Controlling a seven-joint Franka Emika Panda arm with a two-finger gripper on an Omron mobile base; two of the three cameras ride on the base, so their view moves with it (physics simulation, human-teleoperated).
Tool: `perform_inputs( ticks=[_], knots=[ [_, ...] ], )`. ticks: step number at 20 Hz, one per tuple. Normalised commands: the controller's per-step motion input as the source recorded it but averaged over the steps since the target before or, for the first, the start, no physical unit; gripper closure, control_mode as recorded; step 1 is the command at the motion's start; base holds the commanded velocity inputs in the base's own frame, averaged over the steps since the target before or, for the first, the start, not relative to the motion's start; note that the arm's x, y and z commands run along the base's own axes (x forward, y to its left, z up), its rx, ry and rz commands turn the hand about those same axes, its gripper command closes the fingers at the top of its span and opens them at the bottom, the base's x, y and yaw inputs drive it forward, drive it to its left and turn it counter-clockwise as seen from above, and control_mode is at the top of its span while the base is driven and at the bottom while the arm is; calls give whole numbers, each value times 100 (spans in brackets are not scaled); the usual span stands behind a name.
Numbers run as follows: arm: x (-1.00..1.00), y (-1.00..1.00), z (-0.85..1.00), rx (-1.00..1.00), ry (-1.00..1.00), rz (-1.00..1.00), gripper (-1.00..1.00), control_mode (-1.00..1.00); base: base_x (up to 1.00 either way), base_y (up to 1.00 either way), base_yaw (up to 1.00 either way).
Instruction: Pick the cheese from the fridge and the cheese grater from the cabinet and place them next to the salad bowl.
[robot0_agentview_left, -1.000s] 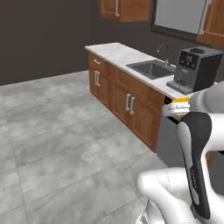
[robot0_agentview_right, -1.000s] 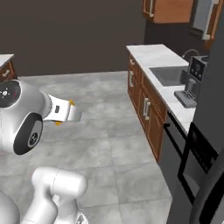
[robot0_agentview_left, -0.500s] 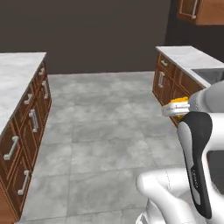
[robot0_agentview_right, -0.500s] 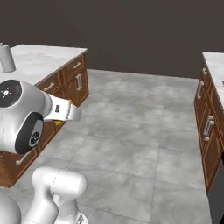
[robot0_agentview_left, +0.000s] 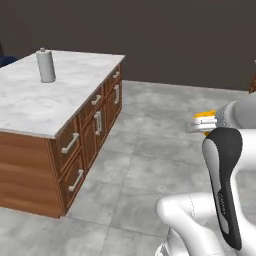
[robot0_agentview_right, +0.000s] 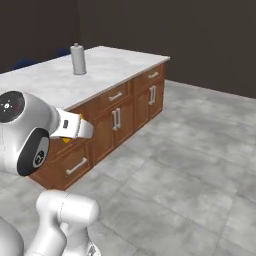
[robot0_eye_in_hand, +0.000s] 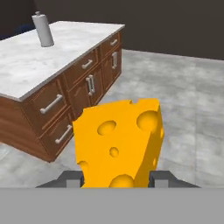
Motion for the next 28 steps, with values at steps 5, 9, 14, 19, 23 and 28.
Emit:
perform_inputs(
  ticks=[5, 9, 14, 19, 23, 28],
  knots=[
    [0, 0, 0, 0, 0, 0, 100, 100, 15, 11, 66],
    [0, 0, 0, 0, 0, 0, 100, 100, 20, 11, 61],
    [0, 0, 0, 0, 0, 0, 100, 100, 32, 11, 54],
    [0, 0, 0, 0, 0, 0, 100, 100, 39, 12, 49],
    [0, 0, 0, 0, 0, 0, 100, 100, 47, 15, 40],
    [0, 0, 0, 0, 0, 0, 100, 100, 72, 11, 20]
  ],
)
